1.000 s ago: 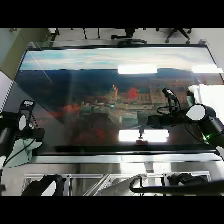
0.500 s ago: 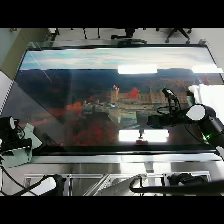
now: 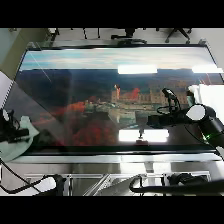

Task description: Fold the shirts.

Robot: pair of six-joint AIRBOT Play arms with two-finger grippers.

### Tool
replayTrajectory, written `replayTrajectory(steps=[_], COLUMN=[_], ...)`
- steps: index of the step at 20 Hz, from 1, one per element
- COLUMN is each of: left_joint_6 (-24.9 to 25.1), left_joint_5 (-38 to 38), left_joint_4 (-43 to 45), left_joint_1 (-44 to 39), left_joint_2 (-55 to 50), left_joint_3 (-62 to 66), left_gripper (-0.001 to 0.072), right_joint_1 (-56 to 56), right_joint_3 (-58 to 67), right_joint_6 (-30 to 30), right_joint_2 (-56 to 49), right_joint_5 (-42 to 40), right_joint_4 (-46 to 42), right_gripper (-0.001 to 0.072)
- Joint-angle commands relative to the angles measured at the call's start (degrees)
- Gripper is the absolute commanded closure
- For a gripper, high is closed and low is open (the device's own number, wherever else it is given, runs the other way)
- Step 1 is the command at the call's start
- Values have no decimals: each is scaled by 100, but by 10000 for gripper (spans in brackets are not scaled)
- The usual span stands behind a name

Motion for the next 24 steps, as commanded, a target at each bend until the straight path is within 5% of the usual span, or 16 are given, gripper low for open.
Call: replayTrajectory(steps=[1,6,14,15,16,17,18,19,24], left_joint_6=[348,391,-26,-39,-42,-79,-52,31,205], left_joint_5=[-317,238,837,844,774,608,321,24,-610], left_joint_4=[-1504,-2957,-3115,-3117,-3117,-3110,-3097,-3086,-2796], left_joint_1=[-1093,-3270,-5241,-5313,-5329,-5302,-5209,-5073,-3716], left_joint_2=[509,1329,518,365,238,164,136,144,791], left_joint_3=[986,1626,1067,1084,1176,1346,1615,1884,2096], left_gripper=[700,699,691,654,240,7,6,6,6], right_joint_1=[4,7,-4,-4,-4,-7,-7,-7,2], right_joint_3=[-2,-2,0,2,13,48,109,188,319], right_joint_6=[2,17,-9,-33,-79,-168,-284,-304,-323], right_joint_2=[2,2,-136,-153,-162,-164,-164,-164,-439], right_joint_5=[4,-22,-101,-192,-297,-348,-358,-358,-426], right_joint_4=[81,256,271,269,271,271,249,216,203], right_gripper=[691,691,690,683,680,583,396,338,341])
